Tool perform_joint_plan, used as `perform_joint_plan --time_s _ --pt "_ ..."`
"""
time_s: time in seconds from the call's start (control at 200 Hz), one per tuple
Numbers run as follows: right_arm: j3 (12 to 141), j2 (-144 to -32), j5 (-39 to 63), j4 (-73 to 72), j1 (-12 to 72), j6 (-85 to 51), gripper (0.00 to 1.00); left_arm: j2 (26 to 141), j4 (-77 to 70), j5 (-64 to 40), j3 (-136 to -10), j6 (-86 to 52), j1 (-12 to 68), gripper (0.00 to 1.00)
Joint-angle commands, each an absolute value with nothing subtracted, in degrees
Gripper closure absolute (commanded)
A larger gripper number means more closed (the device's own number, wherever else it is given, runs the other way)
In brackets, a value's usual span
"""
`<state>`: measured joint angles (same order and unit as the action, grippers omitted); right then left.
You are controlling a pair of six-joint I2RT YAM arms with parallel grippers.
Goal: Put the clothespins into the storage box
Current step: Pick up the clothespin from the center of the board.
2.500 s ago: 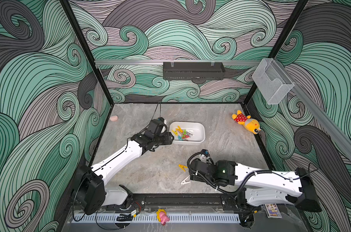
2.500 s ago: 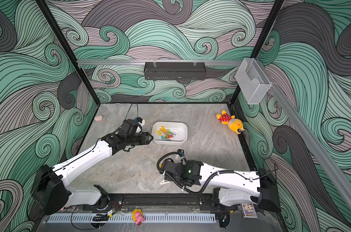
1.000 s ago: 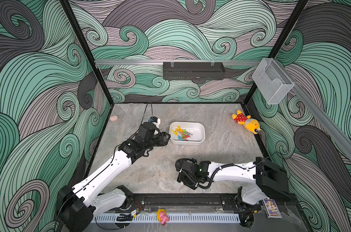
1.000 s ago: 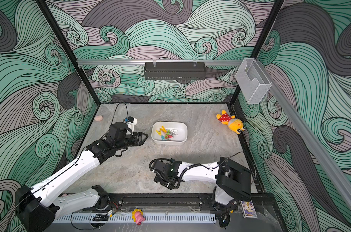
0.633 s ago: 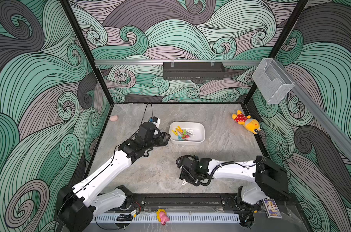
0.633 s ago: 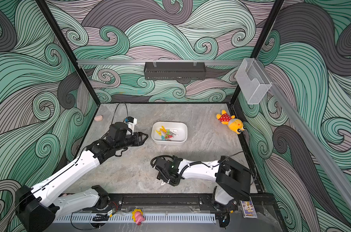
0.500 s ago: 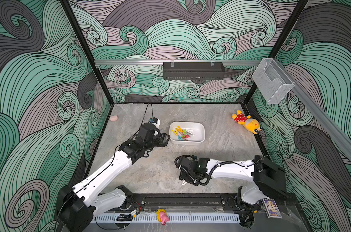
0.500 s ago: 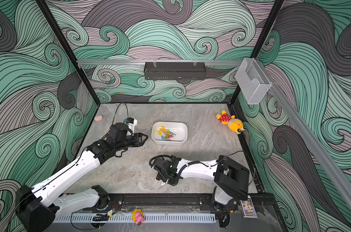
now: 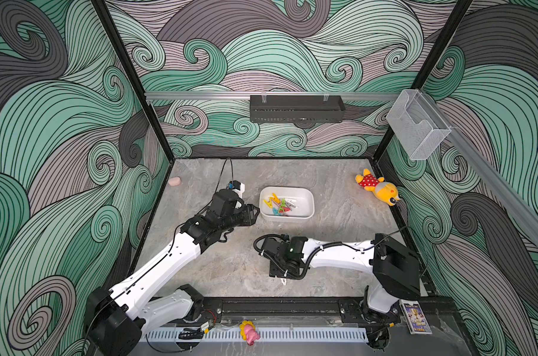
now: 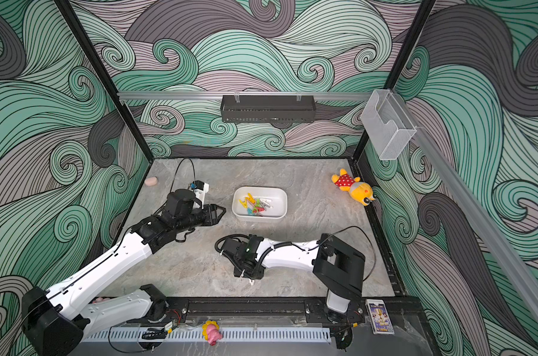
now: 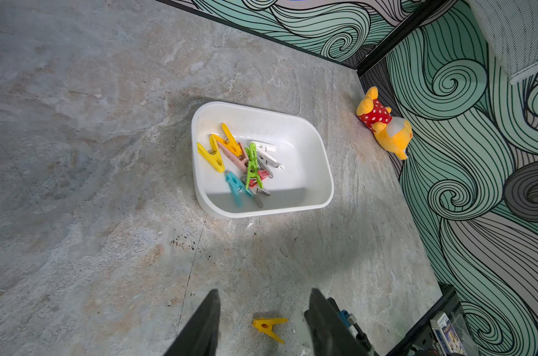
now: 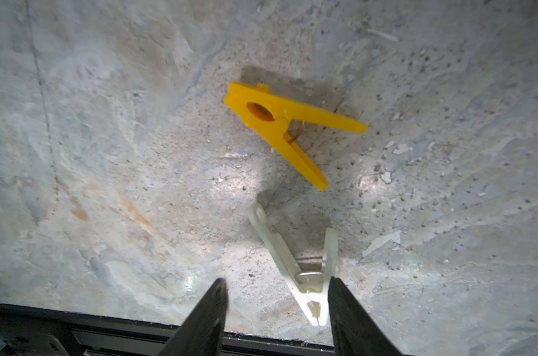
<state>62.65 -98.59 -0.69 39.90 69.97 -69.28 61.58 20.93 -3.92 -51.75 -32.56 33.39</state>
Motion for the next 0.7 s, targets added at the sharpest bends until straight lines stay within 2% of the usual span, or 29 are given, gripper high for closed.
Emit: perform_joint_plan --time_s 0.0,0.08,0.305,0.42,0.695 --pt "67.1 -99.6 -4.8 47.6 72.2 -64.6 0.41 60.6 22.1 -2.5 -51.9 -31.3 33.2 0.51" --pt "68.5 -99.6 -6.8 49.7 73.7 -63.9 0.36 60.6 22.1 -2.2 -51.9 -31.2 33.2 0.51" --pt "65.8 -98.6 -7.5 49.4 73.7 -65.8 0.34 60.8 22.0 -1.7 -51.9 -31.1 33.2 0.51" --pt "64.5 -98.1 -7.5 48.3 73.5 -66.0 0.22 60.7 22.3 -1.3 -52.1 -31.1 33.2 0.51" --pt "62.2 -99.5 -5.2 44.1 72.2 -64.5 0.28 60.0 23.5 0.1 -52.4 -30.5 33.2 0.51"
